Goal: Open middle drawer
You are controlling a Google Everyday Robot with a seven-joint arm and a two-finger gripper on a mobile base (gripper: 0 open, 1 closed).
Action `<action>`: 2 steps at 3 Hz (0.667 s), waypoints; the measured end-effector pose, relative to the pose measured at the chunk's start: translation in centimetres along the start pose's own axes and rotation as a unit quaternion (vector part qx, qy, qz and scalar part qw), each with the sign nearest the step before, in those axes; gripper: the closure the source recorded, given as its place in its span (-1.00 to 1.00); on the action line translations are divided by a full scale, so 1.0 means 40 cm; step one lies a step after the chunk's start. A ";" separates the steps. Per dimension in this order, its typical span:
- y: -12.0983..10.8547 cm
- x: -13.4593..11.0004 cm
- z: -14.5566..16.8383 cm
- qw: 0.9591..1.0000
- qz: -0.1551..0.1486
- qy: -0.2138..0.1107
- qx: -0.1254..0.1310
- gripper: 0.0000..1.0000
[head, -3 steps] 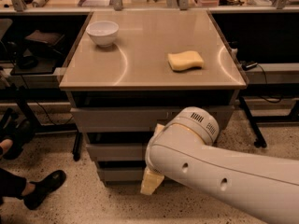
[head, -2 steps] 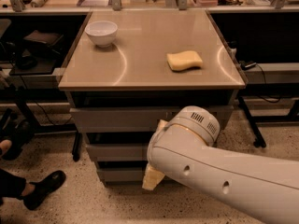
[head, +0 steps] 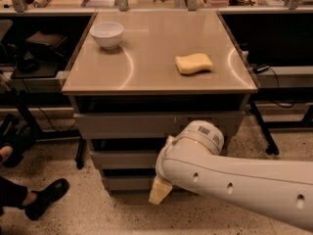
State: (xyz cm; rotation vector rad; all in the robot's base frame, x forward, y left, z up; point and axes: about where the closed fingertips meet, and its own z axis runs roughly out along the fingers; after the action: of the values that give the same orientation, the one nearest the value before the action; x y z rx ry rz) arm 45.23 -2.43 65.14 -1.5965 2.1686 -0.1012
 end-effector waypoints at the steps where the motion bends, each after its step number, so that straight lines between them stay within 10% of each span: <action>1: 0.040 0.085 0.214 0.999 0.039 0.019 -0.032 -1.00; 2: 0.039 0.085 0.213 0.999 0.039 0.019 -0.032 -1.00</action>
Offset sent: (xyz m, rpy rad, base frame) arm 0.0048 -0.0048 -0.0671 0.0163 0.0786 -0.0303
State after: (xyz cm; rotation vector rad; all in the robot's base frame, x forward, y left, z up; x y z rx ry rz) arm 46.37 -3.37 55.96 -1.5528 2.2808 -0.0390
